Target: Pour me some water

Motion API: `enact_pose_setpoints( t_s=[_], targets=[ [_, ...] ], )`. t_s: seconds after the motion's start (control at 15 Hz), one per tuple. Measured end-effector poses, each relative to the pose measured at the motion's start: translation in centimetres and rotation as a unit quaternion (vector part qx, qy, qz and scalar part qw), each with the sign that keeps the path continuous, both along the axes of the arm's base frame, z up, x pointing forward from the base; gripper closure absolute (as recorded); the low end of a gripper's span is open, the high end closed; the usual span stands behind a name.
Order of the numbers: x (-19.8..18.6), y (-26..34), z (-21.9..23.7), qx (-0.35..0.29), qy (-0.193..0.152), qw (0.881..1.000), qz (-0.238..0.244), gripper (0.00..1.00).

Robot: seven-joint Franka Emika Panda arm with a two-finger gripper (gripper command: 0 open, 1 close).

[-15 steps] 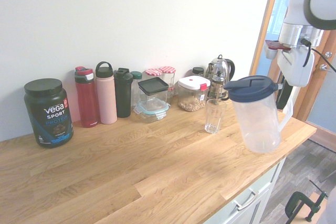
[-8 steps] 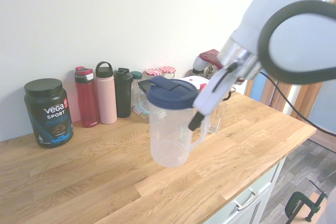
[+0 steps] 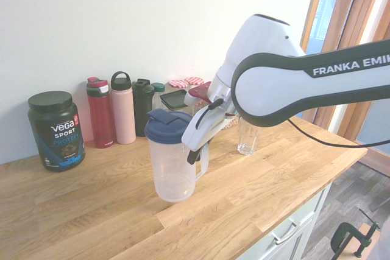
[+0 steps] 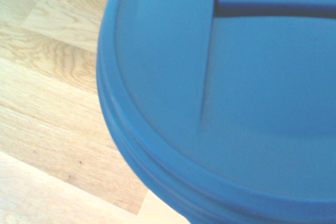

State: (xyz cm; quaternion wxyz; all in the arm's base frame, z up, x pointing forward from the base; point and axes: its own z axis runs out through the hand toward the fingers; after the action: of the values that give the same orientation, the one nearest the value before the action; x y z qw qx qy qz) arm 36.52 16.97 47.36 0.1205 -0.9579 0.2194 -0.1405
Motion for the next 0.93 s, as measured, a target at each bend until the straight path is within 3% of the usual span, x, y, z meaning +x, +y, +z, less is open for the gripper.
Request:
enact_pose_setpoints(
  t_s=[0.27, 0.33, 0.93],
  targets=[
    [1.1, 0.2, -0.4, 0.011, -0.004, 1.000, -0.004, 1.00],
    [1.4, 0.2, -0.7, 0.015, -0.004, 1.000, -0.005, 0.00],
    [3.0, 1.0, -2.0, 0.010, 0.003, 1.000, -0.009, 0.00]
  ],
)
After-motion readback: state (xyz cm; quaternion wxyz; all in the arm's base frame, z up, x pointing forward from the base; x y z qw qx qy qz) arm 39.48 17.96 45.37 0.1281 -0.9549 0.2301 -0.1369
